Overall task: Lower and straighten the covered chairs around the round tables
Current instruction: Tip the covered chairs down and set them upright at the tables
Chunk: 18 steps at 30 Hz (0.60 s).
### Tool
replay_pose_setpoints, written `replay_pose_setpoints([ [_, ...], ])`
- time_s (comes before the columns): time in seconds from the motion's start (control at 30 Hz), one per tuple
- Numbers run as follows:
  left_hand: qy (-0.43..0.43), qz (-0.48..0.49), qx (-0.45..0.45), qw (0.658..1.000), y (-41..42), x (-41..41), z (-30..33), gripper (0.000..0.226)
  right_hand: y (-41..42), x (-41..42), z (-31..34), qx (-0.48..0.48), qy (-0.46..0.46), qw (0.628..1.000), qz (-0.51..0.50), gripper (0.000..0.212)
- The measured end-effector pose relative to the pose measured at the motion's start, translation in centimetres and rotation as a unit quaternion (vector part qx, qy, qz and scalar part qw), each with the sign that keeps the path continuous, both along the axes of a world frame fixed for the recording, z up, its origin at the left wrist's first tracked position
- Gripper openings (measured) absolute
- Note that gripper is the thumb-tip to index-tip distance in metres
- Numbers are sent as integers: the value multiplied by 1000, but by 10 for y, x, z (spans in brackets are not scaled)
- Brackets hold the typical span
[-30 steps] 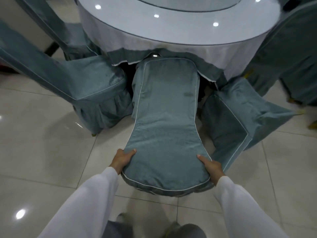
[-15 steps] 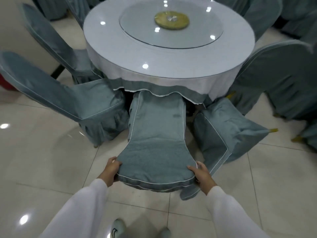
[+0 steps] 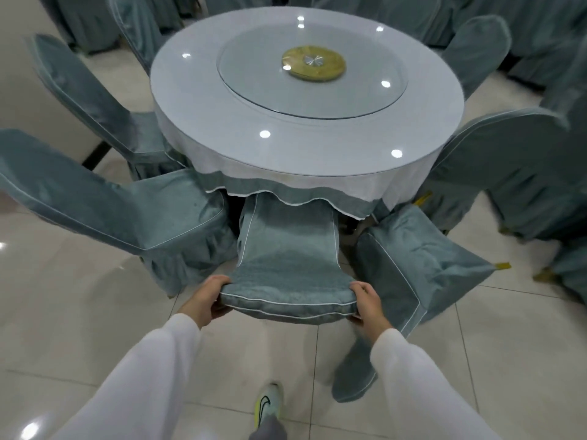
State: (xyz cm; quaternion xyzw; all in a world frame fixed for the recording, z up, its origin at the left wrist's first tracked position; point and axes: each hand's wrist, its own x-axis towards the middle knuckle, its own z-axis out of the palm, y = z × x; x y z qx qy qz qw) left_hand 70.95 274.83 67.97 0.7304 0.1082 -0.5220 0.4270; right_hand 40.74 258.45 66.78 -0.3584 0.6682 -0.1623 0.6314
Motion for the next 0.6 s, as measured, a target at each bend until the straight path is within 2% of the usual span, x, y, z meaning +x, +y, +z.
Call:
replay_pose_setpoints([
  [0.23, -10, -40, -32, 999, -48, 37, 15, 18, -49, 33, 18, -38, -4, 999, 15, 16],
  [0.37, -48, -40, -53, 997, -74, 50, 17, 13, -68, 50, 19, -85, -4, 995, 53, 31],
  [0.5, -92, -46, -73, 992, -102, 54, 23, 28, -97, 58, 28, -117, 26, 985, 122, 35],
  [0.6, -118, -60, -73, 989, -123, 59, 27, 30, -121, 64, 31, -112, 40, 981, 152, 36],
])
